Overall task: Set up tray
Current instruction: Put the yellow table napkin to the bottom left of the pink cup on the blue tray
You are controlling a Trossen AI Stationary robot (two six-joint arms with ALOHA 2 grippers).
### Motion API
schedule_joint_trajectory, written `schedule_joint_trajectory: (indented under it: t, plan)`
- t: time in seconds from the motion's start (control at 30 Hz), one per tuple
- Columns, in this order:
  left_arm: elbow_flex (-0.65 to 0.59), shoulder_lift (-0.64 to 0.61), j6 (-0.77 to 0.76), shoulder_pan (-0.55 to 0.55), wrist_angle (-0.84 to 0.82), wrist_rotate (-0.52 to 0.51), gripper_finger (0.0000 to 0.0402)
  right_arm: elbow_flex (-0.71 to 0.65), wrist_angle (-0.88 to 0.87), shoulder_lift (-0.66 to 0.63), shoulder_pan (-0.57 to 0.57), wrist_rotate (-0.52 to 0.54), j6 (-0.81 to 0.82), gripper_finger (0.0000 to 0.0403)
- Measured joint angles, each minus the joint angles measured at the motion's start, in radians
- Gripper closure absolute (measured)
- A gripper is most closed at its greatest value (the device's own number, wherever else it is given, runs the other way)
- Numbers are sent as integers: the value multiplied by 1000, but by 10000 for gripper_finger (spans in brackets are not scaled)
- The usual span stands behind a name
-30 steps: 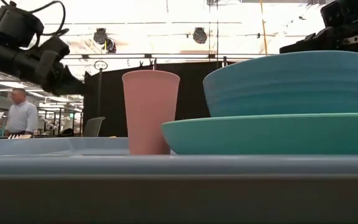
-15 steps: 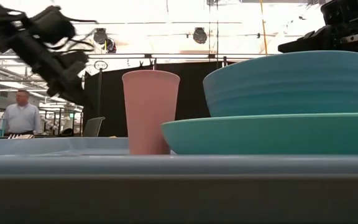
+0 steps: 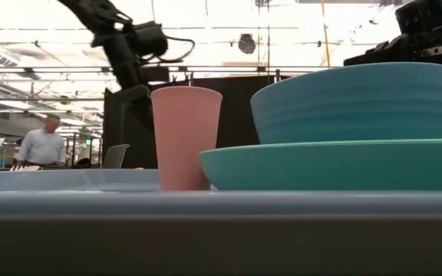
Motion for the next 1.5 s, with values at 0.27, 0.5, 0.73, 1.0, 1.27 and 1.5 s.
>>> schedule_joint_trajectory:
  t: [0.27,0.5,0.73,1.0,1.27,1.5]
  plan:
    - [250,201,292,107,-320,144,121,0,-28,0,0,-1,6,403]
    - [322,329,305,229,-420,188,137,0,-28,0,0,-1,5,403]
    - [321,405,221,315,-463,307,136,0,-28,0,0,0,-32,403]
    - [321,465,157,333,-401,267,135,0,-17,0,-2,2,-46,403]
    - [321,524,130,330,-358,303,135,0,-19,0,-4,2,-31,403]
    - [293,551,156,315,-321,273,137,0,-20,0,-5,2,-25,403]
